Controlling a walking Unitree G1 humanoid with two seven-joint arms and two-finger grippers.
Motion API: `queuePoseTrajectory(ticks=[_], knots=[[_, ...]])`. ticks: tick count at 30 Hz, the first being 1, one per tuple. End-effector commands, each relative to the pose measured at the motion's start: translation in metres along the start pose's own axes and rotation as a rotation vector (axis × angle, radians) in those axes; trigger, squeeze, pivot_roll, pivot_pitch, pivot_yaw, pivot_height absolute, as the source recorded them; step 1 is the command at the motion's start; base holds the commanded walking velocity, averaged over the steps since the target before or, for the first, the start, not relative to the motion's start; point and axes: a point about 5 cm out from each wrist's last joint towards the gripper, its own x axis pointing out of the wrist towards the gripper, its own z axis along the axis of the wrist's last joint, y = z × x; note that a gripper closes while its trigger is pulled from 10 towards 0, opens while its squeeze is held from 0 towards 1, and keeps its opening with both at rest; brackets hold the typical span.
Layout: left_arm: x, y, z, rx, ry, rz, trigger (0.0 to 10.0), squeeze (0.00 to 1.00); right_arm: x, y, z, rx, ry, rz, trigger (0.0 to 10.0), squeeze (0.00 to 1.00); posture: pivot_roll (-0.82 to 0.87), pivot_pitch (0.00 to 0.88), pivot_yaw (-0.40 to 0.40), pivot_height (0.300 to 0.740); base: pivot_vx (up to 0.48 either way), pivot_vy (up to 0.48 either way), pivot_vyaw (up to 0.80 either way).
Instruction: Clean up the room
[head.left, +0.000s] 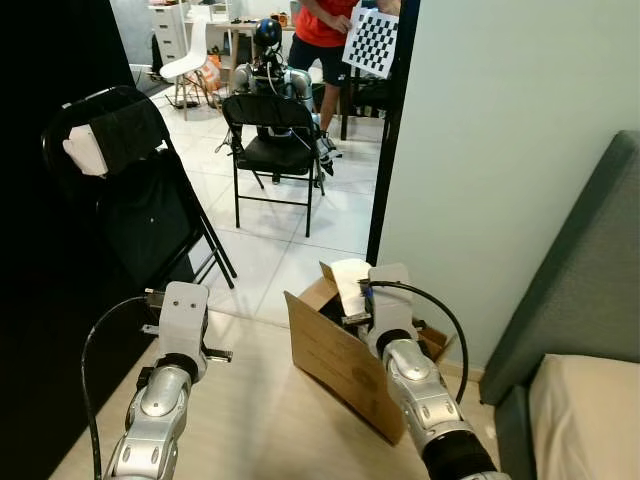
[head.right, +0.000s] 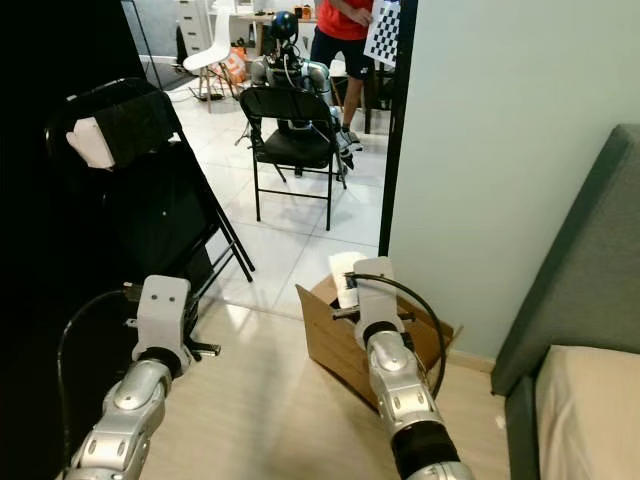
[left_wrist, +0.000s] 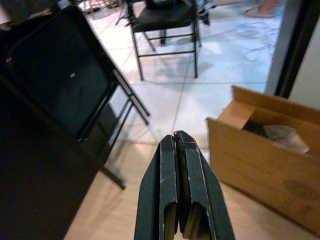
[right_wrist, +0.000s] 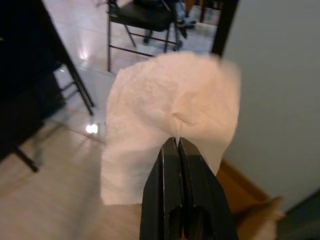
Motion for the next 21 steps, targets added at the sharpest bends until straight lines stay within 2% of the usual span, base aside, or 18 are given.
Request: queuePoseTrajectory(ticks=[1, 21], knots=[[-0.0012, 0.0043, -0.0034, 0.004, 0.019, 0.008, 10.0, 0.00, -0.0004, 0.0047, -0.0008, 0.021, 0.000, 0.008, 10.0, 0.00, 0.01, 0.010, 0.016, 0.727, 0.311, 0.000, 0.00], [-0.0010, 0.0044, -0.0026, 0.000, 0.016, 0.005, 10.0, 0.00, -0.0001, 0.0051, -0.0010, 0.025, 0.001, 0.008, 10.0, 0.00, 0.01, 0.014, 0.016, 0.727, 0.320, 0.000, 0.00]])
